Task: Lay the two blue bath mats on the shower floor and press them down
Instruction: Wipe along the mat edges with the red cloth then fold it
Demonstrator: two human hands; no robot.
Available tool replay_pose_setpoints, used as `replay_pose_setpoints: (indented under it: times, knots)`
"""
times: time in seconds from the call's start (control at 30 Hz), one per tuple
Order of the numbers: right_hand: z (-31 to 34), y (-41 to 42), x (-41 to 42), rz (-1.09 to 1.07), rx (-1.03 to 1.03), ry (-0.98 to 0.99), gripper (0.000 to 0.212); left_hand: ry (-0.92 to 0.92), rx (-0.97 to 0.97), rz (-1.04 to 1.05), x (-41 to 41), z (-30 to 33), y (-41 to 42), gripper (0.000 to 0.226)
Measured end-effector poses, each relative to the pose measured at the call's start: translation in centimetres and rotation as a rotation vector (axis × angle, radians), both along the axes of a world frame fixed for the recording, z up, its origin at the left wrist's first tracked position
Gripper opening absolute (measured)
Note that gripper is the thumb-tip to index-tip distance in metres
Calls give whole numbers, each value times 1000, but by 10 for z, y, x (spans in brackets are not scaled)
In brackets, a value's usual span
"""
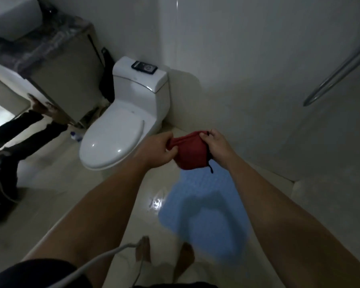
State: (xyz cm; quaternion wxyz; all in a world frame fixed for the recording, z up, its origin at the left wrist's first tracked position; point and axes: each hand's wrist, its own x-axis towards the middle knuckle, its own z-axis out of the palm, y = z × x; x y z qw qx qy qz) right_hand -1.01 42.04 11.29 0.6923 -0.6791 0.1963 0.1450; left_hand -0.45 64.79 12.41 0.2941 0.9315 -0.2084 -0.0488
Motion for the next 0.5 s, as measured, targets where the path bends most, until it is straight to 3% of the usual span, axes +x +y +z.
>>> replay_pose_setpoints:
  times: [0.13, 0.27, 0.37, 0.5]
  knots:
    - [-45, 18, 0, 62, 193, 136, 33, 337, -258, 274, 0, -32, 7, 24]
    - [-98, 40, -2, 263, 323, 334, 52, 503, -450, 481, 3, -84, 29, 13]
    - [-177, 61, -12, 363, 298, 433, 56, 576, -468, 595, -8, -161, 52, 18]
    - [-305, 94, -41, 296, 170, 480, 41, 659, -434, 665, -47, -310, 80, 30]
